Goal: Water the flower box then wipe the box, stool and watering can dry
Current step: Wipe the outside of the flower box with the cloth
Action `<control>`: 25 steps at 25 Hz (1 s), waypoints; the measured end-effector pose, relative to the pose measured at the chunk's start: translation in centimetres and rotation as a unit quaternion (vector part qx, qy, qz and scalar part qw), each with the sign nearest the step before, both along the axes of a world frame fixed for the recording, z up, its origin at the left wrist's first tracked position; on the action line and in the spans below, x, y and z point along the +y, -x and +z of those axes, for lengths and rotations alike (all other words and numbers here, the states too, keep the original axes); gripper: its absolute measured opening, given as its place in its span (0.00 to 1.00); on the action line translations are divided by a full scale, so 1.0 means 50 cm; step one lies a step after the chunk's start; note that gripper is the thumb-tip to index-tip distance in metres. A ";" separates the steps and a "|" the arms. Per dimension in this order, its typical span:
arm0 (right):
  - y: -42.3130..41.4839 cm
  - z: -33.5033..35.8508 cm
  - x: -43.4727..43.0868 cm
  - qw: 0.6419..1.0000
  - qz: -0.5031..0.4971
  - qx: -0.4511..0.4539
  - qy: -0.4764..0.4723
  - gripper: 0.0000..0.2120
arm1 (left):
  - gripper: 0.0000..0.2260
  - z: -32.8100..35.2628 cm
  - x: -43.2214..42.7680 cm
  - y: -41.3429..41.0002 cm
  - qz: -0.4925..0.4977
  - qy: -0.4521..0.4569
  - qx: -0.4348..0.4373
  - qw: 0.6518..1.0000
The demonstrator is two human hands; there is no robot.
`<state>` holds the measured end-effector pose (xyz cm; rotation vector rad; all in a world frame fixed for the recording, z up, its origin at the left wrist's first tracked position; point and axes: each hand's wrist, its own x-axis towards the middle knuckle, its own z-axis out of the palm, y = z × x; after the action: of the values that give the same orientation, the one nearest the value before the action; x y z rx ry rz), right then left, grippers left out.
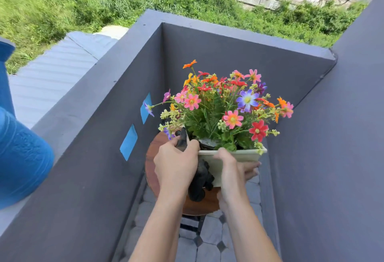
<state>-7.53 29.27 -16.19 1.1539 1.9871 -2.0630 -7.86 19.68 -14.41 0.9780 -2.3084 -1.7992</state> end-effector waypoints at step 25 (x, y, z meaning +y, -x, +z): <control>0.076 -0.014 0.072 0.992 0.047 -0.073 0.096 0.28 | 0.14 -0.107 0.010 0.005 -0.185 0.365 0.332 0.850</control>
<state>-11.31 32.86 -16.89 1.1169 1.7014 -2.0078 -8.12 20.18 -19.75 -0.1962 -2.4070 -0.8915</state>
